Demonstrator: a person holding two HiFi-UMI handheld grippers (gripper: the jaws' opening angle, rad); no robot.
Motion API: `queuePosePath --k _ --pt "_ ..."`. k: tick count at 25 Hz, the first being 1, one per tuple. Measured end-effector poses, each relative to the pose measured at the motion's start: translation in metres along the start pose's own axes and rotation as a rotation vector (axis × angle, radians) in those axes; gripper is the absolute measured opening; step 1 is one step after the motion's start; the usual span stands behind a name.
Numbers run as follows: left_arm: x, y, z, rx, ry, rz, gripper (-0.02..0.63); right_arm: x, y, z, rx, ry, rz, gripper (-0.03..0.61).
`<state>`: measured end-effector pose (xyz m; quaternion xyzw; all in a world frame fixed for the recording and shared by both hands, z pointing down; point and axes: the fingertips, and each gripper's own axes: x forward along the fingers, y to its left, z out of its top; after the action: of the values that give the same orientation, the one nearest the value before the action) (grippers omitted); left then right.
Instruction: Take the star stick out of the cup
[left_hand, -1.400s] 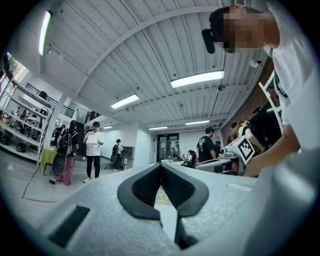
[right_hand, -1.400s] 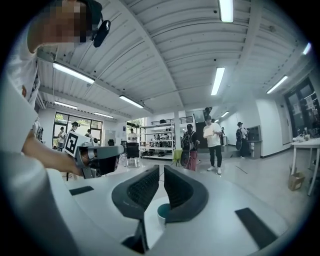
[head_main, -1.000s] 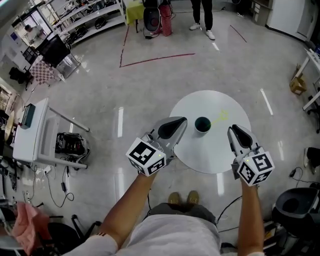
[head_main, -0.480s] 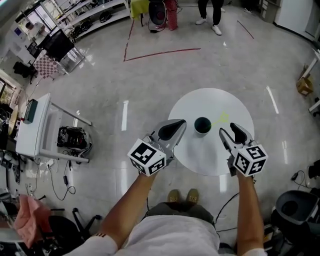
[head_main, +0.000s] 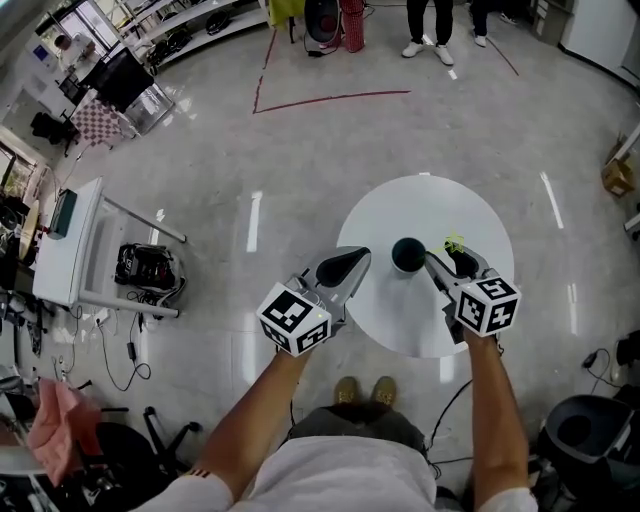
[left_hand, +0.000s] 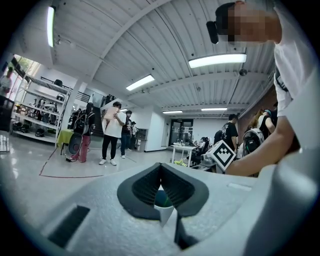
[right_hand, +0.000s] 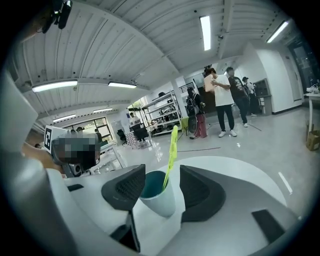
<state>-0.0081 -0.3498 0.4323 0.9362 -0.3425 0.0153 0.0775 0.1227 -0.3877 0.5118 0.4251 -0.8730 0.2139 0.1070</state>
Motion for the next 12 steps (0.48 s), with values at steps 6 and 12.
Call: queuePosePath --k 6,12 --pt "0.001 0.003 -0.010 -0.014 0.015 0.001 0.015 0.014 -0.001 -0.007 -0.004 0.035 0.016 0.184" --pt "-0.003 0.001 -0.014 -0.017 0.017 -0.003 0.015 0.018 0.004 -0.012 -0.046 0.059 0.009 0.066"
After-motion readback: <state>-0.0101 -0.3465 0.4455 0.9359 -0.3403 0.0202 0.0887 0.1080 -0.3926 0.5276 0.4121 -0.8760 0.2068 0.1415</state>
